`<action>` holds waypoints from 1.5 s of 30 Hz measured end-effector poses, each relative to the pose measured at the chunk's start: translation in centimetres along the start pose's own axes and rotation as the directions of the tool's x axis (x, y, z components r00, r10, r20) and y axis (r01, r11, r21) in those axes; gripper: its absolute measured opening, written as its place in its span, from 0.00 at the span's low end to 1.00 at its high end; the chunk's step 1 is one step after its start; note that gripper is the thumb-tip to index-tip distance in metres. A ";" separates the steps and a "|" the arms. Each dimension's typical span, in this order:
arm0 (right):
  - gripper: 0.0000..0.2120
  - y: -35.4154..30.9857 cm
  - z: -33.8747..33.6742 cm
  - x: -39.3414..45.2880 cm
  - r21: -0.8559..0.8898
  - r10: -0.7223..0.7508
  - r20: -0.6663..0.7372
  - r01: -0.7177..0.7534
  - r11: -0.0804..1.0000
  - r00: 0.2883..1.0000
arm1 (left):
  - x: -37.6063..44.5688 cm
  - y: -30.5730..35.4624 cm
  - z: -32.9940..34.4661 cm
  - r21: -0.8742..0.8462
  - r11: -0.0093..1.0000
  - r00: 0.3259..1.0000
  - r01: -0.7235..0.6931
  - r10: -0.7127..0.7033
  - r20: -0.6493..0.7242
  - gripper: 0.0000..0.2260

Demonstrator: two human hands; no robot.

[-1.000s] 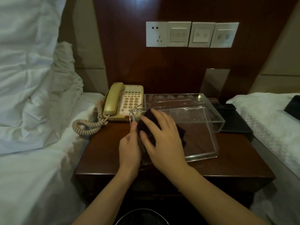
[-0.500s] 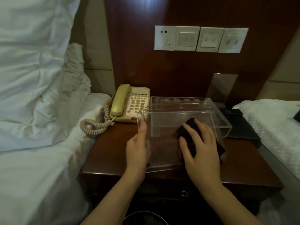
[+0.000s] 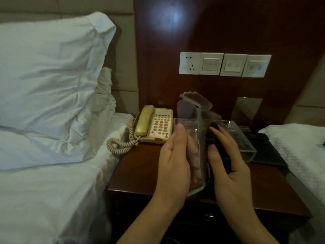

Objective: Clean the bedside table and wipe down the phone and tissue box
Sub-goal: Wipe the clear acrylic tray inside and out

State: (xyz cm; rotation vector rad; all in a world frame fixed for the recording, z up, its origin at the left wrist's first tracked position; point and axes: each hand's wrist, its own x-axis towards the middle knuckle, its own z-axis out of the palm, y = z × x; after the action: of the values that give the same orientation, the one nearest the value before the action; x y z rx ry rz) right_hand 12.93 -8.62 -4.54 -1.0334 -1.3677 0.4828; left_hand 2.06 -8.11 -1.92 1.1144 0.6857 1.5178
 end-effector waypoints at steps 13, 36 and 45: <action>0.21 -6.0 1.3 4.7 -0.293 -0.207 0.043 0.211 0.933 0.977 | -1.4 1.5 1.5 0.053 0.990 0.990 -0.131 0.129 0.051 0.25; 0.25 -4.7 1.9 0.8 -0.123 0.042 0.087 -0.031 0.992 0.995 | -1.4 1.3 1.2 0.080 0.996 0.986 -0.033 0.045 -0.162 0.24; 0.17 -4.6 0.9 2.1 -0.021 0.146 0.080 -0.145 0.989 0.986 | -1.7 0.6 1.5 0.152 0.988 0.995 -0.025 0.040 -0.092 0.27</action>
State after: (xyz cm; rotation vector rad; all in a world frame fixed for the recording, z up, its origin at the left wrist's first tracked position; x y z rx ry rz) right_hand 11.24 -8.99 0.35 -1.1419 -1.3755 0.6297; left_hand 3.15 -10.09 -1.33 1.1767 0.8626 1.5753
